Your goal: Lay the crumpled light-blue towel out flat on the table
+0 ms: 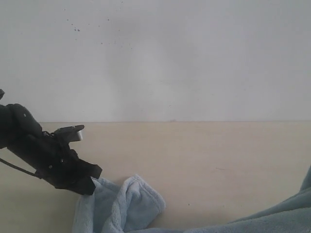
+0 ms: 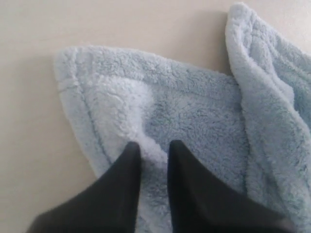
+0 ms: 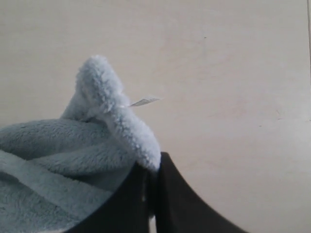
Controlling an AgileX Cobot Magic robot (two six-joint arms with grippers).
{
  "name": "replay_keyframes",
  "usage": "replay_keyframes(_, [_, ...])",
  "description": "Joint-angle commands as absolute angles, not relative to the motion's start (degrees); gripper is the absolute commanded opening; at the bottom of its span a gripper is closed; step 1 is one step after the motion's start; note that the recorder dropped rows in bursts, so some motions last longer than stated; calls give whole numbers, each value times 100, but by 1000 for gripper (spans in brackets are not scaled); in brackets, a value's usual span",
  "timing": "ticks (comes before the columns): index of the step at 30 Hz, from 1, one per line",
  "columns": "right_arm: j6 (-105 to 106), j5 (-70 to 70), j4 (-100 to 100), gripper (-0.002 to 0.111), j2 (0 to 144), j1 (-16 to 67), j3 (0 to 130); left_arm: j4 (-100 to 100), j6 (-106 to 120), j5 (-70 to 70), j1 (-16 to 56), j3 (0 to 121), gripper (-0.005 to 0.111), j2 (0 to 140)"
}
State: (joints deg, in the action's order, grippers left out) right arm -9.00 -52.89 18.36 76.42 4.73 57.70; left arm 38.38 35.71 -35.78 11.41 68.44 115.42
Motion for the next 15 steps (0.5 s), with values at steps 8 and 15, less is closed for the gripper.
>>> replay_keyframes(8, [-903,-5235,1777,0,7592,452,5779,3918,3903,-3707,1127,6861,4,11398])
replay_keyframes(15, [-903,-5177,1656,0,7592,452,5779,3808,3903,-3446,1112,6861,4,11178])
